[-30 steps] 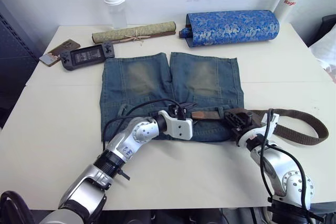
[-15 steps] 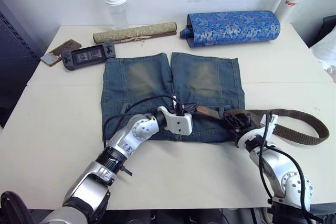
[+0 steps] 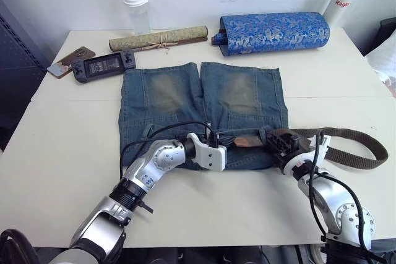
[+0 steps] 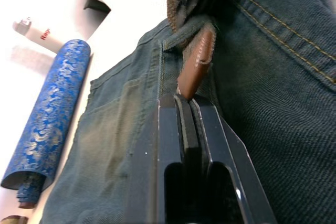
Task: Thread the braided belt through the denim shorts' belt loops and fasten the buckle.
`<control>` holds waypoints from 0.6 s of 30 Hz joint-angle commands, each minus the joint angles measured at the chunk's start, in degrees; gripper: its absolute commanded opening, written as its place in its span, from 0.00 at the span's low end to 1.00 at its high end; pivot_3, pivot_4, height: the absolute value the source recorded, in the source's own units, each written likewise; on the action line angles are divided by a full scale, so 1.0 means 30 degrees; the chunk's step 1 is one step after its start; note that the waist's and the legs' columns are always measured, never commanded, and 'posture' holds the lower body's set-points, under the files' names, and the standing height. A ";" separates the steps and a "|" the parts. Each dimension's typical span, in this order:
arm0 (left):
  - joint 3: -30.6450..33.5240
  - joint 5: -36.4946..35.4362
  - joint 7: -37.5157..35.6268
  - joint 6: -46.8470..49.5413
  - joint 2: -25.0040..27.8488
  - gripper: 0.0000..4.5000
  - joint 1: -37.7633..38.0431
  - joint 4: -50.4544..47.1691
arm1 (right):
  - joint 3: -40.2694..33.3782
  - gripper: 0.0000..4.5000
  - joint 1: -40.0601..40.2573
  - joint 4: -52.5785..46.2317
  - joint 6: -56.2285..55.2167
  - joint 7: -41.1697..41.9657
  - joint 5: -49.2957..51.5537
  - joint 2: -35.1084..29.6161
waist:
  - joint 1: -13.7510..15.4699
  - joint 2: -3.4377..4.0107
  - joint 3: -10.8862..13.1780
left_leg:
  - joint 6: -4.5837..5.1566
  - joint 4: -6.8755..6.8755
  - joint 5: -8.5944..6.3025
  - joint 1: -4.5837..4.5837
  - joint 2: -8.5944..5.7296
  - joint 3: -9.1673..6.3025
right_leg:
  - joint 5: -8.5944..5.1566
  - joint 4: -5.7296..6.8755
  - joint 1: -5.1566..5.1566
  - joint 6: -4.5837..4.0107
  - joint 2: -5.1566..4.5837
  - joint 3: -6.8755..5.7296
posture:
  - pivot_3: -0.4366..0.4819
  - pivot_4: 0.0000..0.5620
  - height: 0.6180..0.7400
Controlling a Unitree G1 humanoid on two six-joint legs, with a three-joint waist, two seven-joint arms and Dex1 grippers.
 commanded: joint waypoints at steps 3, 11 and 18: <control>-0.0243 -0.0221 -0.0636 0.0701 -0.0217 0.00 0.0586 -0.0881 | -0.1313 0.69 0.0804 -0.2988 -0.0551 -0.0084 0.1782 -0.1511 | 0.0047 0.0000 0.0000 | 0.0003 0.0002 -0.0002 -0.0005 -0.0003 -0.0001 | 0.0001 -0.0006 0.0000 0.0002 -0.0008 0.0003 | 0.48 0.27 0.82; -0.0049 -0.0054 -0.0361 0.1344 -0.0436 0.00 0.0788 -0.1063 | -0.3192 0.69 0.5039 -0.6965 0.1713 0.5151 -0.0624 -0.8085 | 0.0066 0.0002 0.0000 | 0.0052 -0.0002 -0.0030 0.0000 -0.0006 0.0005 | 0.0006 -0.0030 0.0007 0.0011 -0.0009 0.0010 | 0.48 0.27 0.82; -0.0024 0.0011 -0.0281 0.1486 -0.0583 0.00 0.0713 -0.0916 | -0.0141 0.69 0.7010 -0.8825 0.0898 0.9999 -1.0336 -1.0900 | 0.0139 -0.0022 -0.0011 | 0.0063 0.0002 -0.0037 0.0008 -0.0003 -0.0008 | 0.0007 -0.0032 0.0016 0.0014 -0.0001 -0.0003 | 0.48 0.27 0.82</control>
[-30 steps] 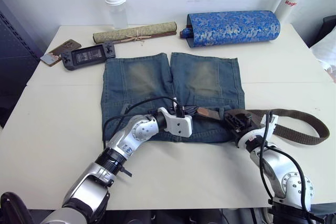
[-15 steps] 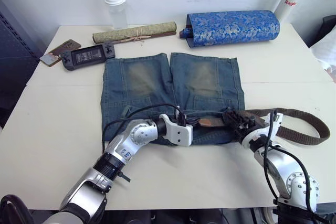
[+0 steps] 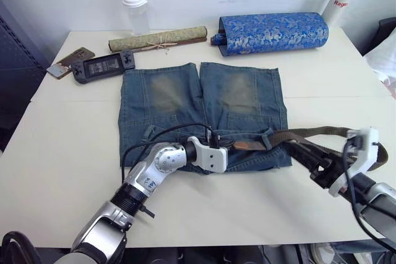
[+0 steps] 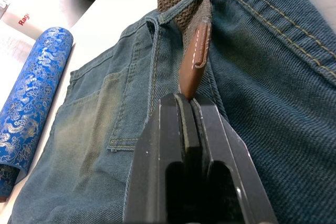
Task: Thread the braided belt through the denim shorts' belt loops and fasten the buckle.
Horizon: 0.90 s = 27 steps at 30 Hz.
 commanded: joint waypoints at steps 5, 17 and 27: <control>-0.0179 0.0154 0.0090 0.0068 -0.0128 0.00 0.0120 -0.0237 | 0.4233 0.69 -0.0035 0.0061 -0.1355 0.1707 -0.9112 -0.0226 | 0.0013 -0.0003 0.0001 | -0.0067 0.0010 0.0039 -0.0005 -0.0012 0.0004 | 0.0005 -0.0009 0.0000 0.0010 -0.0002 -0.0007 | 0.48 0.27 0.82; -0.0186 0.0147 0.0044 0.0167 -0.0093 0.00 0.0239 -0.0426 | 0.6335 0.02 -0.1405 0.1903 -0.0429 0.1416 -1.3598 0.2695 | 0.0003 -0.0049 -0.0028 | -0.0081 0.0031 0.0047 -0.0004 -0.0009 0.0001 | 0.0006 0.0002 0.0010 0.0011 0.0007 -0.0020 | 0.48 0.27 0.82; 0.1721 -0.1291 -0.0322 0.0165 0.1483 0.00 0.1168 -0.2738 | 0.6638 0.02 -0.2485 0.2227 0.2405 0.1094 -1.4401 0.4038 | -0.0194 -0.0240 -0.0147 | -0.0072 0.0019 0.0022 0.0014 0.0025 -0.0011 | 0.0004 0.0004 0.0016 0.0005 -0.0006 -0.0010 | 0.48 0.27 0.82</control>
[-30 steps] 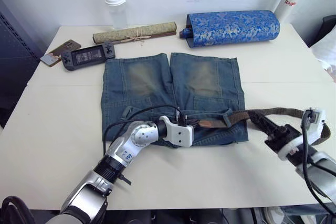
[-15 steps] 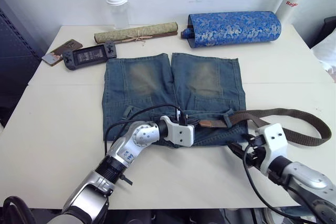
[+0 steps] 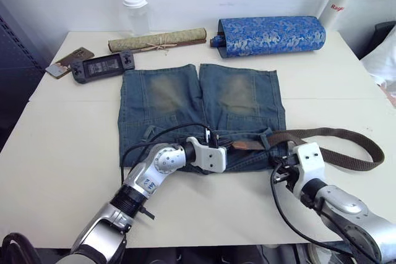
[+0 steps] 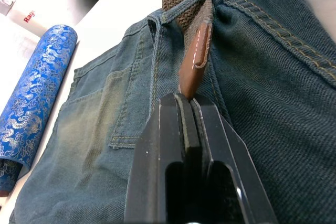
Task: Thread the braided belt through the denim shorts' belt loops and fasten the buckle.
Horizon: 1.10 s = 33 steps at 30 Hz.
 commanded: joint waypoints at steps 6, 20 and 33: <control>0.2590 -0.0986 0.0284 -0.1492 0.2618 0.00 0.1138 -0.3457 | 0.0193 0.02 0.0146 0.0583 0.1577 -0.0044 -0.0837 0.0559 | -0.0057 -0.0049 -0.0031 | -0.0002 -0.0002 0.0000 0.0004 -0.0003 -0.0004 | 0.0000 -0.0001 0.0008 -0.0001 -0.0003 -0.0004 | 0.48 0.27 0.82; 0.4231 -0.2055 0.0275 -0.5718 0.5716 0.00 0.2693 -0.3400 | -0.1045 0.02 -0.0983 0.0680 0.1900 0.0839 -0.0162 0.1628 | -0.0250 -0.0064 -0.0042 | 0.0009 -0.0021 -0.0027 0.0010 -0.0001 -0.0010 | 0.0000 -0.0007 0.0007 -0.0002 -0.0015 0.0009 | 0.48 0.27 0.82; 0.4432 -0.2109 0.0790 -0.5122 0.4775 0.00 0.2632 -0.3361 | -1.0014 0.73 -0.2082 0.0628 0.6099 -0.2349 1.6481 0.0969 | -0.0313 0.0041 0.0021 | 0.0026 -0.0054 -0.0035 -0.0022 -0.0017 -0.0005 | 0.0001 0.0010 -0.0012 0.0000 -0.0011 0.0002 | 0.48 0.27 0.82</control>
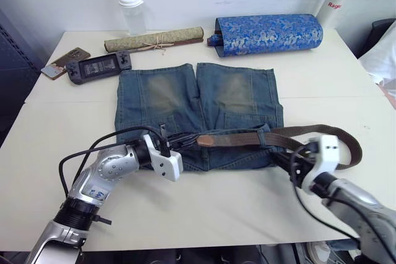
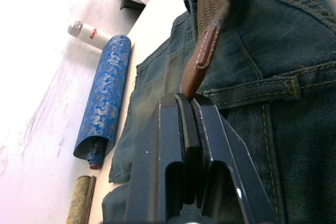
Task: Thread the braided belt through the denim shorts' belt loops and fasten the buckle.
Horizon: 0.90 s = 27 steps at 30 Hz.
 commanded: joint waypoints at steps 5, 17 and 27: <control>0.0514 -0.0783 0.0276 0.0102 -0.0202 0.00 -0.0102 -0.0402 | 0.1532 0.83 0.1834 -0.0262 -0.4966 -0.5760 1.5994 -0.1775 | -0.0067 0.0001 0.0003 | 0.0030 -0.0013 -0.0018 0.0004 0.0024 -0.0027 | -0.0003 -0.0031 0.0011 -0.0005 0.0011 0.0043 | 0.48 0.27 0.82; 0.0785 -0.1237 0.0176 0.0539 -0.0488 0.00 0.0097 -0.1269 | 0.9355 0.83 0.1282 -0.0878 -1.2294 -1.4584 1.6249 0.8523 | -0.0088 0.0047 0.0029 | -0.0050 0.0003 0.0028 -0.0014 -0.0006 0.0019 | 0.0007 0.0015 -0.0020 0.0016 -0.0001 0.0052 | 0.48 0.27 0.82; 0.0757 -0.1195 0.0095 0.0768 -0.0473 0.00 0.0242 -0.1550 | 0.8375 0.83 -0.0126 -0.0192 -1.3915 -1.4201 1.6249 0.8469 | -0.0121 0.0049 0.0029 | -0.0055 -0.0020 0.0030 -0.0010 0.0010 0.0016 | 0.0006 0.0020 -0.0031 0.0013 0.0014 0.0076 | 0.48 0.27 0.82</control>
